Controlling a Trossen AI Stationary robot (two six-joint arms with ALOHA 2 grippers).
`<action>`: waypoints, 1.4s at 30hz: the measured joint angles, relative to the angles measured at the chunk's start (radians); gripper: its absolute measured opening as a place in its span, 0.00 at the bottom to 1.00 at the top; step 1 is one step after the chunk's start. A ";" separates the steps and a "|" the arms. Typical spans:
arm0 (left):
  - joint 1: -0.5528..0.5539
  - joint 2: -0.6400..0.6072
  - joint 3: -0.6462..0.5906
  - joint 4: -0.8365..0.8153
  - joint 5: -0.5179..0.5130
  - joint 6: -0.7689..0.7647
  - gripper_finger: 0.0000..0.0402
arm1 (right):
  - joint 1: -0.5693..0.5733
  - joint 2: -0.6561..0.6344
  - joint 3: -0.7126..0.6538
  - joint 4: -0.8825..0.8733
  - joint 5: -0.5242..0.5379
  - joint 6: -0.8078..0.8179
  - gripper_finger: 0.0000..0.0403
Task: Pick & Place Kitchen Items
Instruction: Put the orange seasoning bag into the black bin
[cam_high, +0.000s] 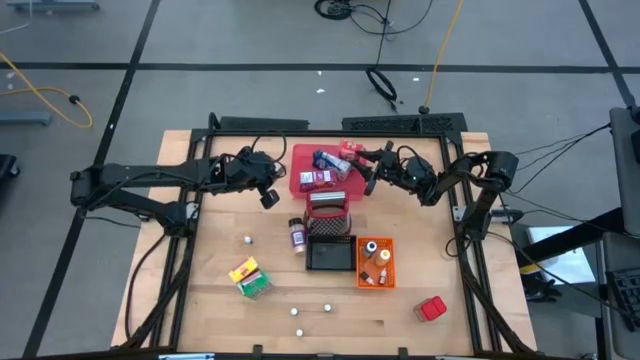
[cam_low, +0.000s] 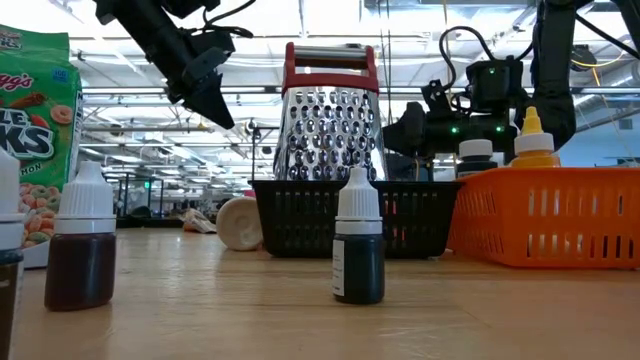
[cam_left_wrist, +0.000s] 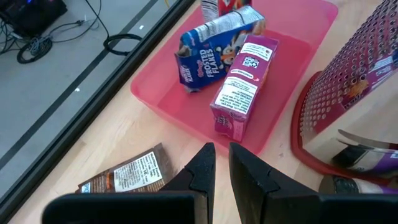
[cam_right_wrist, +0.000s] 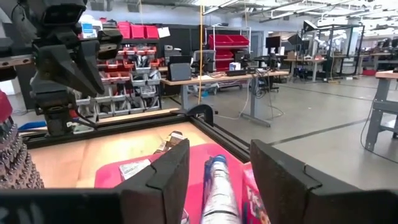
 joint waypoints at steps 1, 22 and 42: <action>0.000 0.000 0.000 0.000 0.000 0.000 0.12 | 0.000 0.000 0.000 0.000 -0.001 0.000 0.41; 0.216 0.017 0.002 -0.114 -0.030 0.023 0.12 | 0.106 -0.118 -0.063 -0.008 -0.009 -0.003 0.40; 0.231 0.302 0.001 -0.287 -0.118 0.423 0.42 | 0.194 -0.439 -0.239 -0.008 -0.006 -0.034 0.38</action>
